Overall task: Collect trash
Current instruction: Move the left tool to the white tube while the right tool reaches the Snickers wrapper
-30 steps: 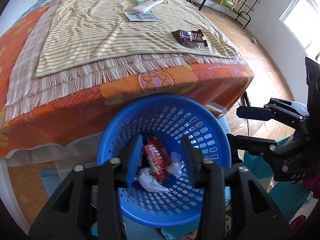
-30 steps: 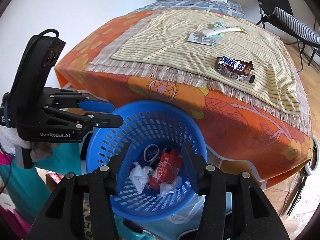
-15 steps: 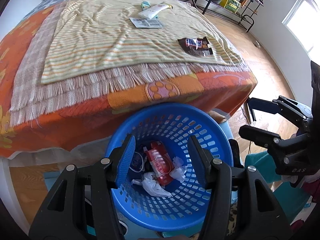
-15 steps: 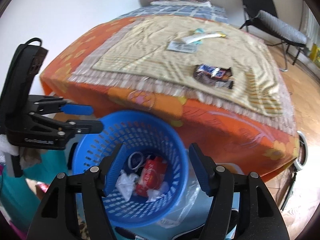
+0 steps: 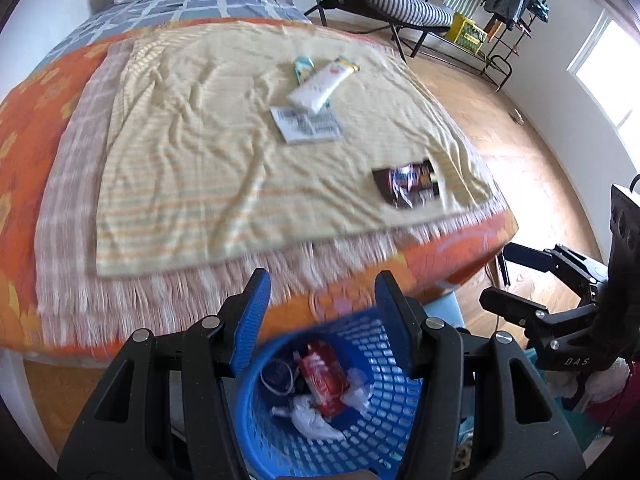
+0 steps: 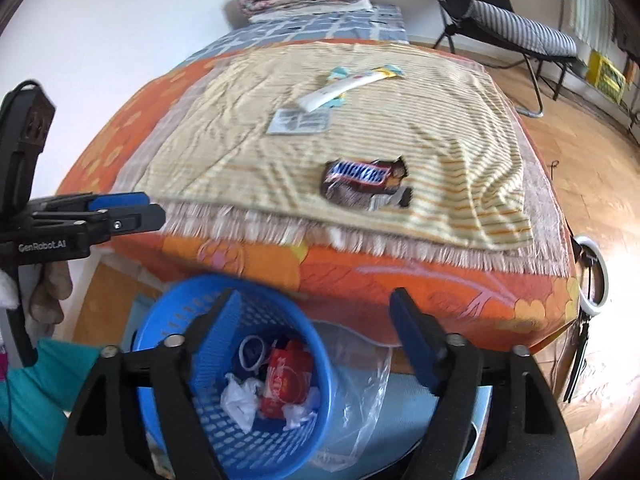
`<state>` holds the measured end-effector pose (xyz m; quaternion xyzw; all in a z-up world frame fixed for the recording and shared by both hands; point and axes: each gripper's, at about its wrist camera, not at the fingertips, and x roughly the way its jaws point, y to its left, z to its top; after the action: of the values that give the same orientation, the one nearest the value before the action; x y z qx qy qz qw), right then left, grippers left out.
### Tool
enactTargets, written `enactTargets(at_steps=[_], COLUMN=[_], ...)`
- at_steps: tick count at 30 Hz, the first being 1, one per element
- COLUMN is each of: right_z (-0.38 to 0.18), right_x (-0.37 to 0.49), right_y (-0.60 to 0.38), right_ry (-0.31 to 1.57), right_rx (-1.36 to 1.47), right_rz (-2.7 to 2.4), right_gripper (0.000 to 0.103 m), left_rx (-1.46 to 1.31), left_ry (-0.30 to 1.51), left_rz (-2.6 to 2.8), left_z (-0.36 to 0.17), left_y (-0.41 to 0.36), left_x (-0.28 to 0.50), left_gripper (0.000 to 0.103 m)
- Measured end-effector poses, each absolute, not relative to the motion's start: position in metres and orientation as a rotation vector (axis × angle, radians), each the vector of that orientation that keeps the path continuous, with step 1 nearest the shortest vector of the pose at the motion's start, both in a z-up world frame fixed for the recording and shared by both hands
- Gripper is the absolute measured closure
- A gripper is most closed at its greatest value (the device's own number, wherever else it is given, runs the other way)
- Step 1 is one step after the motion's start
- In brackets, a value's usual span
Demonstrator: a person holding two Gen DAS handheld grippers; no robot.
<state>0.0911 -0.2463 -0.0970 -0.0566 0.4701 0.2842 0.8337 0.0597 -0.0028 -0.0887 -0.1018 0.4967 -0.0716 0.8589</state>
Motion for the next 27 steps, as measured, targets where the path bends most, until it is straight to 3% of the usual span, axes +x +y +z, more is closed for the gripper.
enactTargets(at_steps=[27], right_z=[-0.130], right_x=[0.230], right_y=[-0.248], right_ry=[1.134], right_rx=[0.108], right_rz=[0.544], right_gripper=[0.025], left_rx=[-0.276], left_ry=[0.965], left_rz=[-0.157], left_z=[-0.081], left_y=[-0.002], left_x=[0.243], left_gripper=[0.047])
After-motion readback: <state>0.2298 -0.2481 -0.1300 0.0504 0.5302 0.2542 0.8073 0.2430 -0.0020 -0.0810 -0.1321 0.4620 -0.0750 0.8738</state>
